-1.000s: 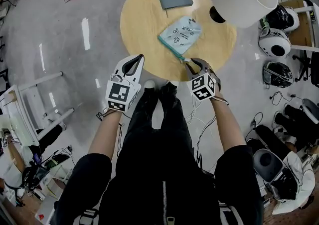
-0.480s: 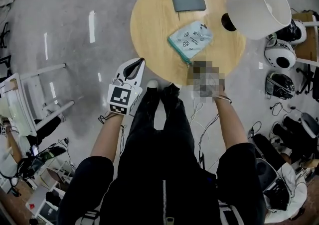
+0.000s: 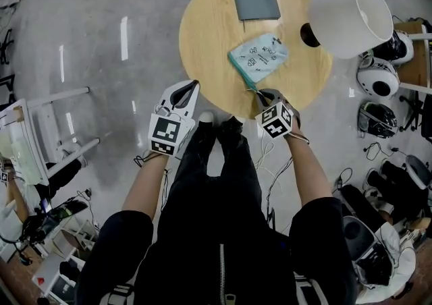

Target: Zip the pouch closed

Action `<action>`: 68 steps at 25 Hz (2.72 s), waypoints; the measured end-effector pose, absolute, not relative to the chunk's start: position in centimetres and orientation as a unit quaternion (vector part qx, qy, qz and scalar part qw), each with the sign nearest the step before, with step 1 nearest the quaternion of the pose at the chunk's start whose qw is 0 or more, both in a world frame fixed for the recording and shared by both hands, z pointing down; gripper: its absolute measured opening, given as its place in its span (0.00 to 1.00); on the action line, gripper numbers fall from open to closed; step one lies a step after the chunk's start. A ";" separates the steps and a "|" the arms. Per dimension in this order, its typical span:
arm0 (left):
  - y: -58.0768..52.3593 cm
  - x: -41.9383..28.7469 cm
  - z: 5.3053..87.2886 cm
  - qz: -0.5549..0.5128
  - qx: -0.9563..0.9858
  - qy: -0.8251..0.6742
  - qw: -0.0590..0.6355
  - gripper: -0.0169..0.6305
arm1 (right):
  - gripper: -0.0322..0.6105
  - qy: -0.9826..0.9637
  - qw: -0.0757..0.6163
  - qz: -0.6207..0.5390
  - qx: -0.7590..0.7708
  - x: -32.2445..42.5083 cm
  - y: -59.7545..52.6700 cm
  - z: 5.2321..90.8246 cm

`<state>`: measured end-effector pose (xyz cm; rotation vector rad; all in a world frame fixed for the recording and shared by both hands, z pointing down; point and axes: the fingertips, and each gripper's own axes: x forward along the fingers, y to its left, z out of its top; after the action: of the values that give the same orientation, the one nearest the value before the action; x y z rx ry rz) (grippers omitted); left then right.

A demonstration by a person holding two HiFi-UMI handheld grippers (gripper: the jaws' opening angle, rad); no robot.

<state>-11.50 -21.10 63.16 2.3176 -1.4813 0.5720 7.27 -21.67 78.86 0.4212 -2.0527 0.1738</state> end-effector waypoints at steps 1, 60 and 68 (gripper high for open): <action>-21.1 -11.5 63.0 0.201 0.815 -0.518 0.164 0.04 | 0.08 -0.849 0.489 0.081 0.183 7.2 -21.8 78.4; -16.9 -0.9 49.9 0.102 0.972 -0.166 0.131 0.37 | 0.07 -0.904 0.335 -0.072 0.256 0.2 -15.2 49.7; -15.5 -0.3 49.7 0.099 0.973 -0.148 0.145 0.32 | 0.07 -0.904 0.337 -0.070 0.254 0.5 -14.2 49.9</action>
<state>-0.26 -15.46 49.67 2.8047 -0.4257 0.2850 0.52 -14.18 49.85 0.6632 -2.3551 -0.1825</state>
